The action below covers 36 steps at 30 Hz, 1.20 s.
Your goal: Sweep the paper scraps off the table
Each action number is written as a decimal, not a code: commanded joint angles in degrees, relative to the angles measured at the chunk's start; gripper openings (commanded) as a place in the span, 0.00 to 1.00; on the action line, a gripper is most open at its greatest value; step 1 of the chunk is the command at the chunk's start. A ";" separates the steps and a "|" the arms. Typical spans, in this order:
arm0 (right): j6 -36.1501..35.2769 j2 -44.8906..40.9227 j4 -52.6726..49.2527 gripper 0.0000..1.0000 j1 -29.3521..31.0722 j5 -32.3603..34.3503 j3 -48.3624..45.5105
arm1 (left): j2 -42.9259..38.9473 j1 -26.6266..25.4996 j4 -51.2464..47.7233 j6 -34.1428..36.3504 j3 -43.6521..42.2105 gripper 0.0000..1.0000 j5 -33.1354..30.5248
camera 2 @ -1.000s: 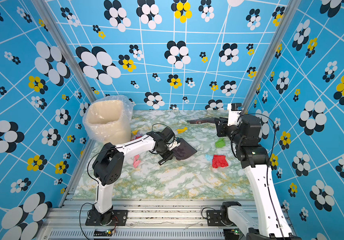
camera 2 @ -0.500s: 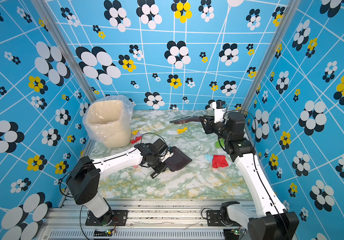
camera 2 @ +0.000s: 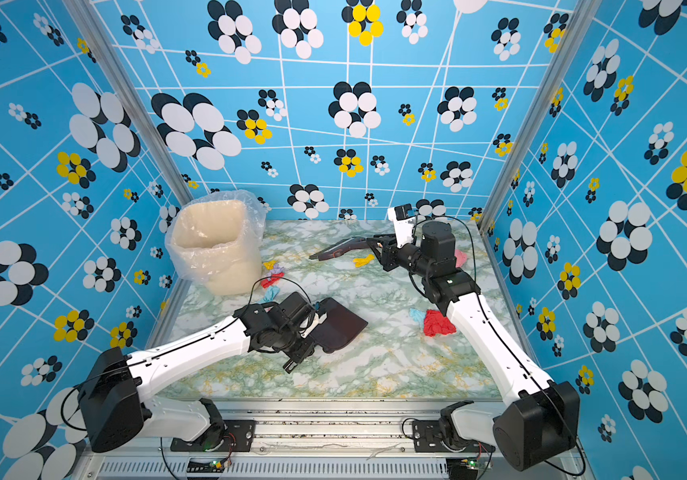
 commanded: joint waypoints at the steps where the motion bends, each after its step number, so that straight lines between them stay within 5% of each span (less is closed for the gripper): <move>1: -1.56 1.70 7.45 0.00 1.71 -2.39 0.08 | -3.19 -0.31 -3.46 -3.24 -1.92 0.00 -1.06; 7: -6.91 7.98 8.98 0.00 7.32 -2.90 2.82 | -6.87 -1.82 -3.00 -5.90 -5.92 0.00 -0.07; 21: -5.65 21.83 19.77 0.00 14.61 -6.95 7.35 | -20.83 -5.23 -4.23 -17.69 -12.56 0.00 -4.32; 36: -9.13 35.46 19.80 0.00 19.58 -11.79 14.00 | -18.80 -7.52 -3.66 -18.59 -13.54 0.00 -5.78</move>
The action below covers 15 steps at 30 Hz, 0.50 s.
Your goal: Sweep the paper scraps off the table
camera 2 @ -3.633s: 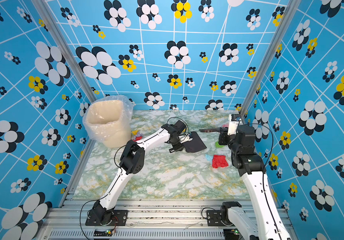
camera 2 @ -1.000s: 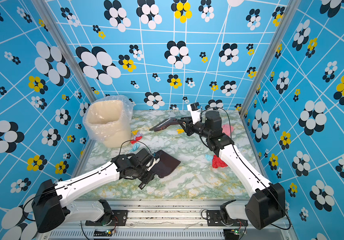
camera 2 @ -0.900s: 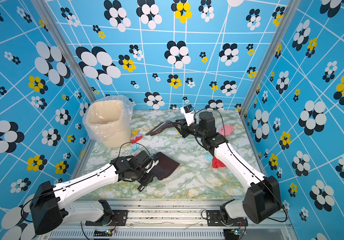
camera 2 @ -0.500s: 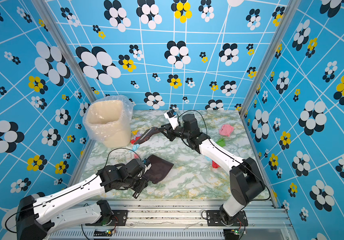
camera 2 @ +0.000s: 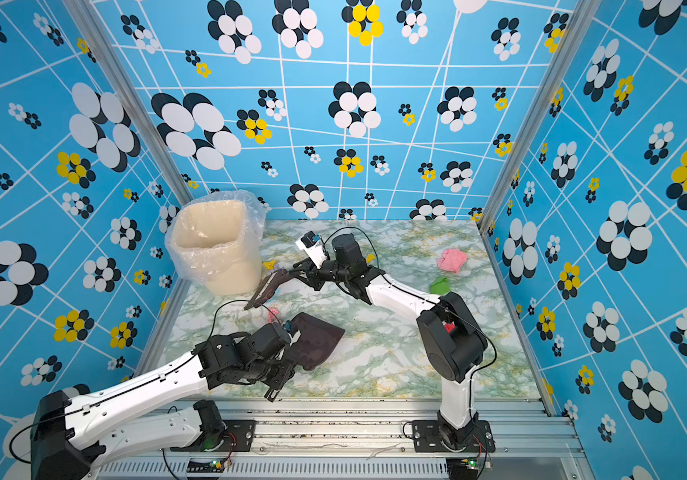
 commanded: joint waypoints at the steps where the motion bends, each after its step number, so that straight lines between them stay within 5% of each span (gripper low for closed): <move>1: -1.74 1.03 1.72 0.00 0.06 -2.94 2.49 | -0.09 -0.50 0.50 -0.66 -1.10 0.00 -1.37; 15: -16.11 1.91 -17.31 0.00 -0.02 -0.79 5.09 | -0.47 -1.05 1.19 -0.30 -1.59 0.00 -0.35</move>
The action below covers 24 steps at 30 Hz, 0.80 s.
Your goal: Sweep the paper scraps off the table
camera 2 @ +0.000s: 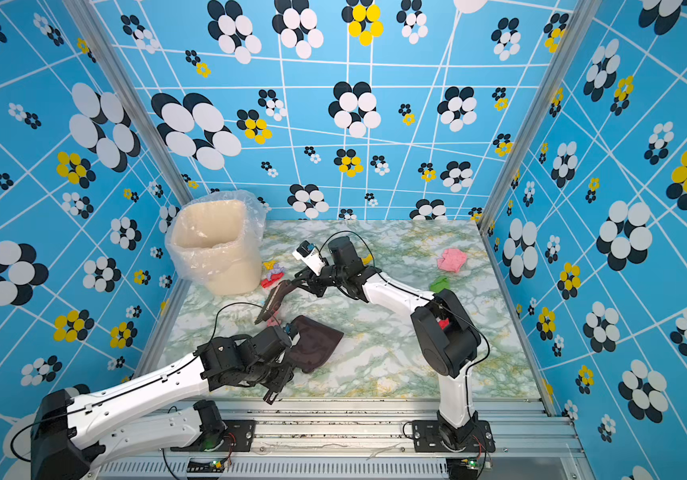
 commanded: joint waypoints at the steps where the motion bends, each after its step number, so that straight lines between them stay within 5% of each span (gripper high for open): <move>1: -6.20 -0.12 -7.02 0.00 -0.10 1.11 2.39 | -0.40 -0.58 0.92 0.12 -0.10 0.00 -0.14; 24: -13.10 -16.83 -15.12 0.00 -11.77 18.64 -7.86 | 2.94 -1.10 -0.34 3.30 2.50 0.00 0.47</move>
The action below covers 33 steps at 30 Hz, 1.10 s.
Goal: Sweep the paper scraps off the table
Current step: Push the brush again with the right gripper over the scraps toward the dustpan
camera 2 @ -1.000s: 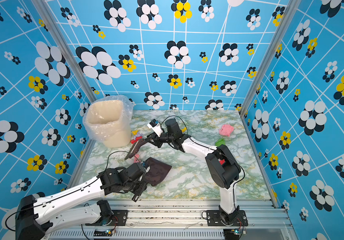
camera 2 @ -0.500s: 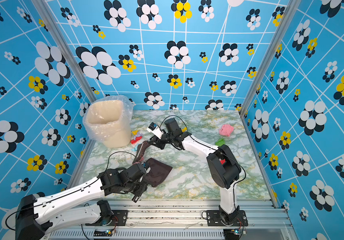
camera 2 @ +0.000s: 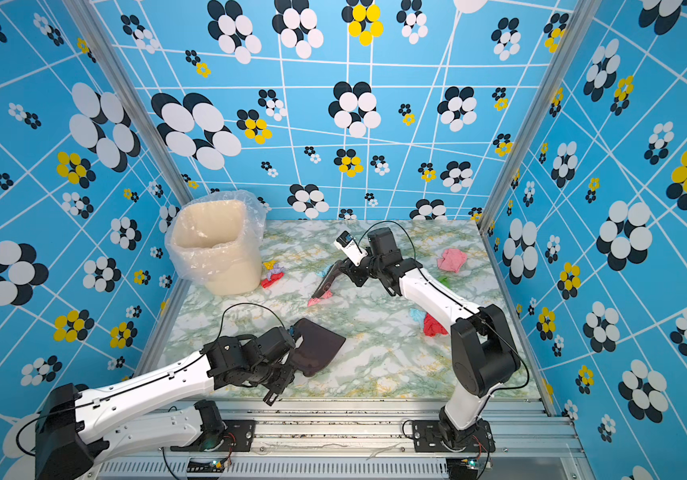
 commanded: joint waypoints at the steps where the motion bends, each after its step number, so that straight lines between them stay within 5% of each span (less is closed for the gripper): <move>1: -1.37 -3.28 -0.73 0.00 -0.52 3.35 -0.75 | 0.42 -0.46 -0.34 1.54 2.47 0.00 0.26; 8: 3.02 -6.75 2.79 0.00 -1.20 3.81 -0.79 | 2.88 -0.39 0.35 2.83 3.48 0.00 0.01; 22: 25.83 -7.01 12.48 0.00 -1.19 15.34 -2.87 | 11.80 0.06 3.99 3.31 5.87 0.00 0.38; 33: 25.65 -5.20 9.88 0.00 2.39 22.76 0.05 | 14.47 2.84 6.45 1.01 4.86 0.00 -1.78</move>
